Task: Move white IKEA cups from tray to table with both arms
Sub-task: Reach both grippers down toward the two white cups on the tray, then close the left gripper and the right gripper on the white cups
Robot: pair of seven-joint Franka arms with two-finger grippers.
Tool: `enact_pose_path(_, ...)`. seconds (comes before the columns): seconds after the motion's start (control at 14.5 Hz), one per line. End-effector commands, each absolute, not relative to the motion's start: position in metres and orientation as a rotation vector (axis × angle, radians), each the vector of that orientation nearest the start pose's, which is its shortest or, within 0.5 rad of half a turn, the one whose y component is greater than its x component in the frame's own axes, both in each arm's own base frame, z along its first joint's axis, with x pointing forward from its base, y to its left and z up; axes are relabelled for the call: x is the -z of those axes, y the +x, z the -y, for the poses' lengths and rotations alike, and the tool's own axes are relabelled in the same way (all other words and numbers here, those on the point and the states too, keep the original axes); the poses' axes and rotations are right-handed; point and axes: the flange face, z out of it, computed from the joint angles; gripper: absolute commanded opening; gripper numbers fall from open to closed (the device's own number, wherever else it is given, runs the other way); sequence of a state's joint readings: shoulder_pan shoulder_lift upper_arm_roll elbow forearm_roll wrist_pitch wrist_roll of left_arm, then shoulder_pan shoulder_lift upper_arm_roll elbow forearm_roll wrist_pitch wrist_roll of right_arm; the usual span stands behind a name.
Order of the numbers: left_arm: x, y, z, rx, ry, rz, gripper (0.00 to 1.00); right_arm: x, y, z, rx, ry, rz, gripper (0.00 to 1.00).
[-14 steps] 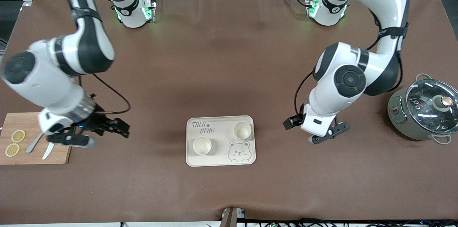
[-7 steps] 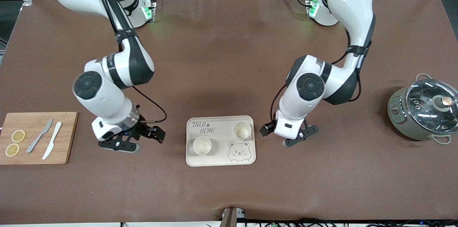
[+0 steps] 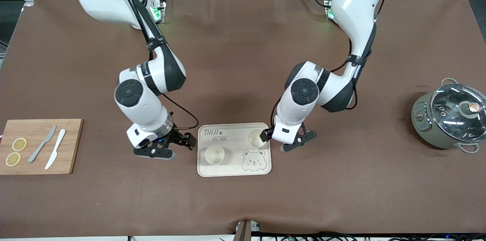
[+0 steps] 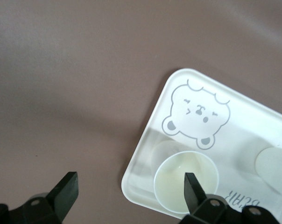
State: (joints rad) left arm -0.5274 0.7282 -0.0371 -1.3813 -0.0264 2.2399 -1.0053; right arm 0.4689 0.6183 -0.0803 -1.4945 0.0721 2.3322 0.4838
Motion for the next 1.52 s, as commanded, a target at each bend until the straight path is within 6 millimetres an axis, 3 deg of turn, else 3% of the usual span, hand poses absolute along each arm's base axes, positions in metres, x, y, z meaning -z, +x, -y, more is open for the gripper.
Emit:
enact_pose_path(0.0,-0.282,0.631,0.406,0.102,-3.182,0.773,1.00,-0.309,0.673,-0.306,0.323,-3.033,-0.175,1.00)
enact_pose_path(0.28,-0.250,0.623,0.424,0.118,-3.192,0.776,1.00,-0.286,0.669,-0.321,0.319,-3.035,-0.147,1.00)
enact_pose_path(0.48,-0.242,0.616,0.431,0.110,-3.187,0.749,1.00,-0.256,0.664,-0.342,0.358,-3.013,-0.171,1.00)
enact_pose_path(0.83,-0.235,0.613,0.434,0.099,-3.170,0.791,0.97,-0.242,0.666,-0.350,0.359,-3.006,-0.196,1.00)
enact_pose_path(1.11,-0.236,0.613,0.434,0.097,-3.164,0.822,0.42,-0.231,0.668,-0.355,0.358,-3.003,-0.217,1.00)
enact_pose_path(1.31,-0.236,0.614,0.434,0.100,-3.163,0.822,0.13,-0.229,0.669,-0.354,0.357,-3.004,-0.217,1.00)
enact_pose_path(1.45,-0.236,0.614,0.434,0.100,-3.163,0.822,0.00,-0.225,0.669,-0.354,0.354,-3.007,-0.214,1.00)
